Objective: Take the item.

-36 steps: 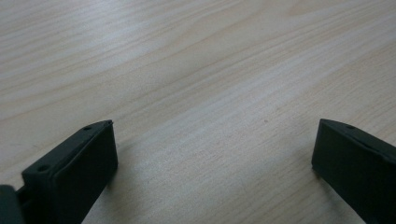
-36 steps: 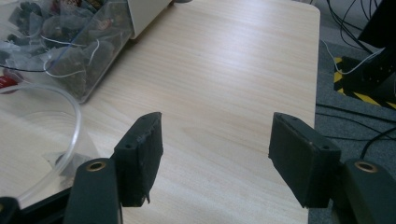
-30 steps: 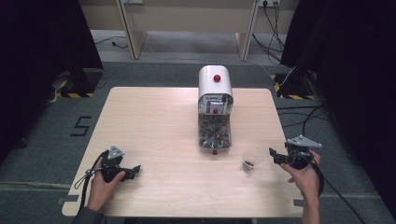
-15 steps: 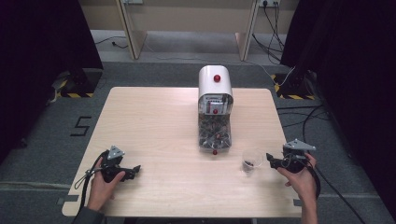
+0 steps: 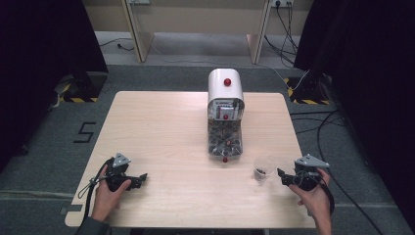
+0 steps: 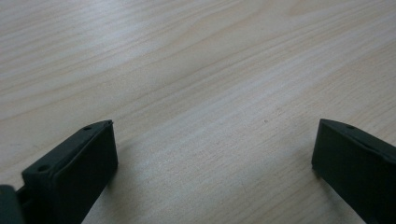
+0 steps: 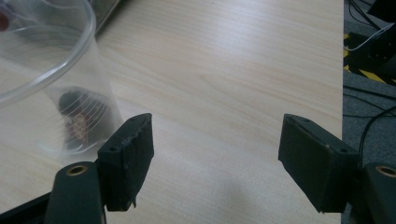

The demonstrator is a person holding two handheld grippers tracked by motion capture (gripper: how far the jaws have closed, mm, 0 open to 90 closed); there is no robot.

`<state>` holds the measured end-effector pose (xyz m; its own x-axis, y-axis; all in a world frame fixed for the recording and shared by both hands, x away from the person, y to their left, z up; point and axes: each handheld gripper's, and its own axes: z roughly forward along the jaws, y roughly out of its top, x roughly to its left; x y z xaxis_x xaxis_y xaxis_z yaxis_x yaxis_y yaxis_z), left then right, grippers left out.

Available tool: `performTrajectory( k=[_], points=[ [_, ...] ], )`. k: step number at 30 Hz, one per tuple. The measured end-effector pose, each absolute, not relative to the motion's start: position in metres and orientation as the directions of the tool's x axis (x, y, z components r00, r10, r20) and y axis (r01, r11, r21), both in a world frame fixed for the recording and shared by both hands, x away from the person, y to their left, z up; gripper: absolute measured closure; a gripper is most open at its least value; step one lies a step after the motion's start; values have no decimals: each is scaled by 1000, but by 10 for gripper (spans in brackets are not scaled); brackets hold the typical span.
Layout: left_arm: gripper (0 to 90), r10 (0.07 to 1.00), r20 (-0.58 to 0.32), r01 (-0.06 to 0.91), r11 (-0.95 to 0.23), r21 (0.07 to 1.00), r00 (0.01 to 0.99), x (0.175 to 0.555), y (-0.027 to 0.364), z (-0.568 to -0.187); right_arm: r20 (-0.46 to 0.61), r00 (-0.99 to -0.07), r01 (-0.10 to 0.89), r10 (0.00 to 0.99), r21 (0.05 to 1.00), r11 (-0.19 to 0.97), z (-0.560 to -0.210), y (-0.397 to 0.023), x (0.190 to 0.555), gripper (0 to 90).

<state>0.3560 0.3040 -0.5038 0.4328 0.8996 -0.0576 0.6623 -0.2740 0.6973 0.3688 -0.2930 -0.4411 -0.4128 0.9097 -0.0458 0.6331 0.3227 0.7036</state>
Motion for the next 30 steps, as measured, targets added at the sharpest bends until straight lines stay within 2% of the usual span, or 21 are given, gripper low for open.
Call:
performTrajectory(
  k=[15,30],
  points=[
    [0,900,-58,662,-273,698,432,356,304,-504,-55,-419,647,906,682,340,-451,-289,351,276],
    [0,900,-58,662,-274,698,433,356,304,-504,-37,-464,635,885,683,361,-463,-289,330,253]
  ],
)
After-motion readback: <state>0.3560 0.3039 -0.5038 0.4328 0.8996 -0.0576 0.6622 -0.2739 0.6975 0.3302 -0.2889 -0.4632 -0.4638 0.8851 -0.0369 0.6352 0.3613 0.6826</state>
